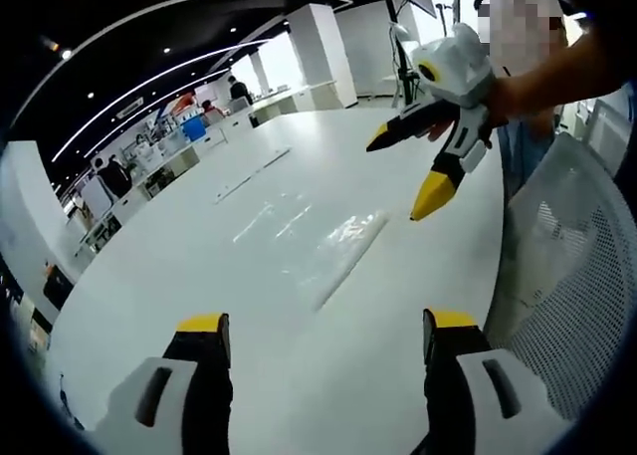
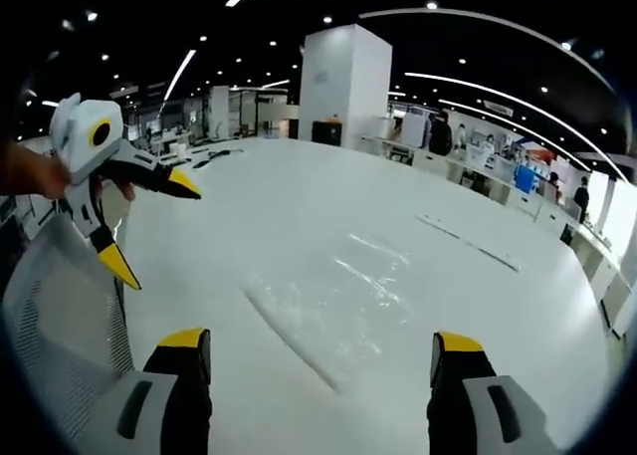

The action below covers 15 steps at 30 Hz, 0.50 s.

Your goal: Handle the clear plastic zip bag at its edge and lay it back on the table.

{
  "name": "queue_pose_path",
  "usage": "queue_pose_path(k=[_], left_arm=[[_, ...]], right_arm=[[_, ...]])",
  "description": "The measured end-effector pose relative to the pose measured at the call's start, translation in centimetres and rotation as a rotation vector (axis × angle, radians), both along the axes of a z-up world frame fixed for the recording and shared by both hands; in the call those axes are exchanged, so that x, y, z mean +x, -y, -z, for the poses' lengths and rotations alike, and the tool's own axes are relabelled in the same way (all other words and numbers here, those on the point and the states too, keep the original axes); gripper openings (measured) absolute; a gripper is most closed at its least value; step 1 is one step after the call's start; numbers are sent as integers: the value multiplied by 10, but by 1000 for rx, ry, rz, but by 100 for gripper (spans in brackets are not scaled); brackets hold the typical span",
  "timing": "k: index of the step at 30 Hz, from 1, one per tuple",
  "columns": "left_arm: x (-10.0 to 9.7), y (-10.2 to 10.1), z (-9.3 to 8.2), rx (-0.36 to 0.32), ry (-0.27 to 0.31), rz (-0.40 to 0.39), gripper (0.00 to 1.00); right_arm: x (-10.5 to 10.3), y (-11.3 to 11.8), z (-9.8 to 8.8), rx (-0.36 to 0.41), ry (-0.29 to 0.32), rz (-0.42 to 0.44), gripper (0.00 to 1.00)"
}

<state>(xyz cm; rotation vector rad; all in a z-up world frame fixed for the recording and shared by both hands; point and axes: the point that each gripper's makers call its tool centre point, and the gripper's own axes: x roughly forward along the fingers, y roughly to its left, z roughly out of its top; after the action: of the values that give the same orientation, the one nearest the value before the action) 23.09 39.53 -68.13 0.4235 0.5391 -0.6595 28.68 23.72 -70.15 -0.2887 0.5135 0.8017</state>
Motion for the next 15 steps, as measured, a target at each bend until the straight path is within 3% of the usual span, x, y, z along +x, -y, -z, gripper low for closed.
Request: queue_pose_path(k=[6, 10, 15], left_arm=[[-1, -14, 10, -57, -44, -81, 89], [-6, -15, 3, -83, -41, -105, 93], [-4, -23, 7, -116, -48, -127, 96]], right_arm=[[-7, 4, -8, 21, 8, 20, 95], [-11, 5, -12, 36, 11, 36, 97], [-20, 5, -18, 59, 21, 45, 100]])
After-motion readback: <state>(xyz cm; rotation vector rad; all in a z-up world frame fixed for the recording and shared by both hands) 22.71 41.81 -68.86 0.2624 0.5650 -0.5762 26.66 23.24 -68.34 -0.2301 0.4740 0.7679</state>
